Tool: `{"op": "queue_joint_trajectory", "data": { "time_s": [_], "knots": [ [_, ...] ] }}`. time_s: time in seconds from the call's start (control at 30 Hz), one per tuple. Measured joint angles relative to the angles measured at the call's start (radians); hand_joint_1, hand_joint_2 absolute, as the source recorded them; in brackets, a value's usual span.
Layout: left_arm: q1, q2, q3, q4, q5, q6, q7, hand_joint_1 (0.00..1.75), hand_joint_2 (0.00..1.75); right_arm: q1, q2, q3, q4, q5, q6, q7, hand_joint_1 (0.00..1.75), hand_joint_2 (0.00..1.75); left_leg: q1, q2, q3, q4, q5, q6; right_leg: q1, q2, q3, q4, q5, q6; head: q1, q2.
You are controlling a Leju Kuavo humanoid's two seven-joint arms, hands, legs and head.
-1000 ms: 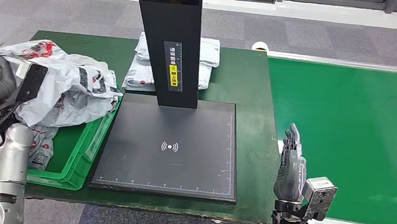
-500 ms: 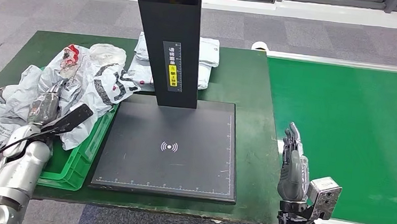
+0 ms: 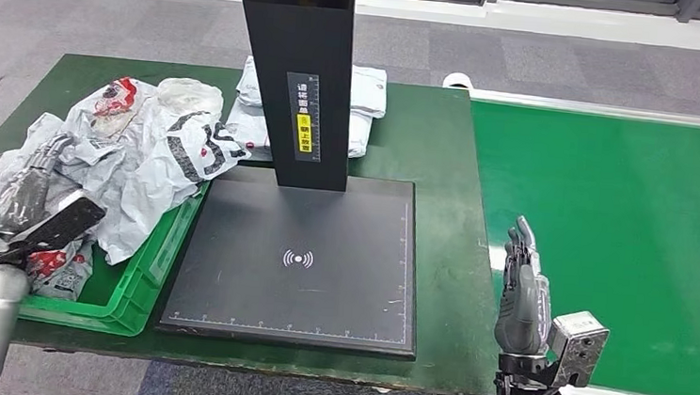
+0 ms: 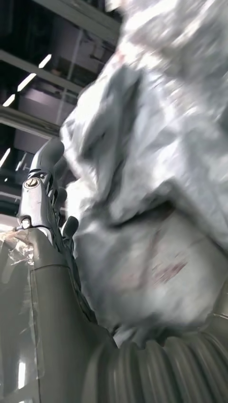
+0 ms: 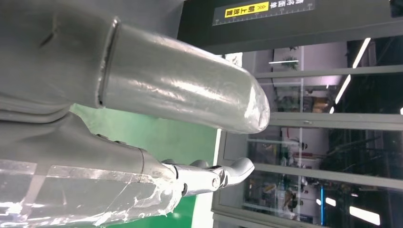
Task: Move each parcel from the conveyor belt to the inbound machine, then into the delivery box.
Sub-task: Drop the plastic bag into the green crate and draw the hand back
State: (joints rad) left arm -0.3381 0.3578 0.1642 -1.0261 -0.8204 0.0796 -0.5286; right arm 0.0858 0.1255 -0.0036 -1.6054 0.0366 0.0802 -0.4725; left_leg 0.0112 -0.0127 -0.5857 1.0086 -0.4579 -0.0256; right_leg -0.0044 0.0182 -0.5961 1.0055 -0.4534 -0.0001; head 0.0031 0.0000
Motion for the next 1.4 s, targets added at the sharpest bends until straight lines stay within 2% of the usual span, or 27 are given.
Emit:
{"op": "queue_joint_trajectory", "data": {
  "time_s": [0.13,0.3,0.53,0.73,0.87,1.0,1.1,1.17,1.3,1.4],
  "knots": [
    [0.021,0.025,0.073,-0.036,0.076,-0.046,-0.057,0.0,1.75,0.002,0.0,-0.011,0.003,-0.002,0.005,-0.003,0.0,0.0,0.0,0.0,0.0,0.0,0.0,0.0,0.0,0.0,-0.001,0.0,0.0,0.0,0.0,0.0],
    [0.023,0.029,0.14,-0.074,0.147,-0.099,-0.094,0.0,1.75,0.004,0.001,-0.023,0.003,0.007,0.007,-0.006,0.0,0.0,0.0,-0.001,0.0,0.0,0.0,0.0,0.0,0.0,0.0,0.0,-0.001,-0.001,0.0,0.0],
    [0.023,0.011,0.196,-0.161,0.37,-0.292,-0.141,0.0,1.75,0.006,0.001,-0.026,0.003,0.019,0.01,-0.018,0.0,0.0,0.0,-0.001,0.0,0.0,0.0,0.0,0.0,-0.001,0.0,0.0,0.0,-0.001,0.0,0.0],
    [0.023,-0.01,0.21,-0.211,0.415,-0.352,-0.147,0.0,1.75,0.004,0.002,-0.026,0.004,0.032,0.007,-0.017,0.0,0.0,0.0,-0.001,0.0,0.0,0.0,0.0,0.0,-0.001,-0.001,0.0,0.0,-0.001,0.0,0.0],
    [0.012,-0.041,0.19,-0.264,0.446,-0.401,-0.131,0.0,1.75,-0.021,0.002,-0.021,0.014,0.057,0.002,-0.015,0.0,0.0,0.0,-0.001,0.0,0.0,0.0,0.0,0.0,-0.001,-0.001,0.0,0.0,-0.001,0.0,0.0],
    [-0.053,-0.081,0.144,-0.282,0.516,-0.422,-0.065,0.0,1.75,-0.065,0.005,-0.002,0.035,0.063,-0.012,-0.004,0.0,0.0,0.0,-0.002,0.0,0.0,0.001,0.0,0.0,-0.002,0.0,0.0,0.001,0.0,0.0,0.0],
    [-0.098,-0.138,0.098,-0.286,0.584,-0.408,-0.004,0.0,1.75,-0.094,0.013,0.019,0.049,0.077,-0.043,0.008,0.0,0.0,-0.001,-0.003,0.0,0.0,0.002,0.0,-0.001,-0.003,0.0,0.0,0.002,0.0,0.0,0.0],
    [-0.116,-0.189,0.041,-0.278,0.611,-0.353,0.022,0.0,1.75,-0.116,0.019,0.041,0.061,0.099,-0.085,0.02,0.0,0.0,-0.001,-0.004,0.0,0.001,0.002,0.0,-0.001,-0.003,0.0,0.0,0.002,0.0,0.0,0.0],
    [-0.138,-0.278,-0.107,-0.227,0.645,-0.241,0.033,0.0,1.75,-0.154,0.027,0.088,0.086,0.133,-0.163,0.042,0.0,1.75,-0.002,-0.004,0.0,0.001,0.002,0.001,-0.002,-0.003,0.001,0.0,0.002,0.001,0.0,0.0],
    [-0.151,-0.345,-0.189,-0.181,0.656,-0.177,0.037,0.0,1.75,-0.165,0.033,0.117,0.1,0.176,-0.242,0.044,0.0,1.75,-0.002,-0.005,0.0,0.001,0.002,0.001,-0.002,-0.003,0.001,0.0,0.002,0.001,0.0,0.0]
  ]
}}
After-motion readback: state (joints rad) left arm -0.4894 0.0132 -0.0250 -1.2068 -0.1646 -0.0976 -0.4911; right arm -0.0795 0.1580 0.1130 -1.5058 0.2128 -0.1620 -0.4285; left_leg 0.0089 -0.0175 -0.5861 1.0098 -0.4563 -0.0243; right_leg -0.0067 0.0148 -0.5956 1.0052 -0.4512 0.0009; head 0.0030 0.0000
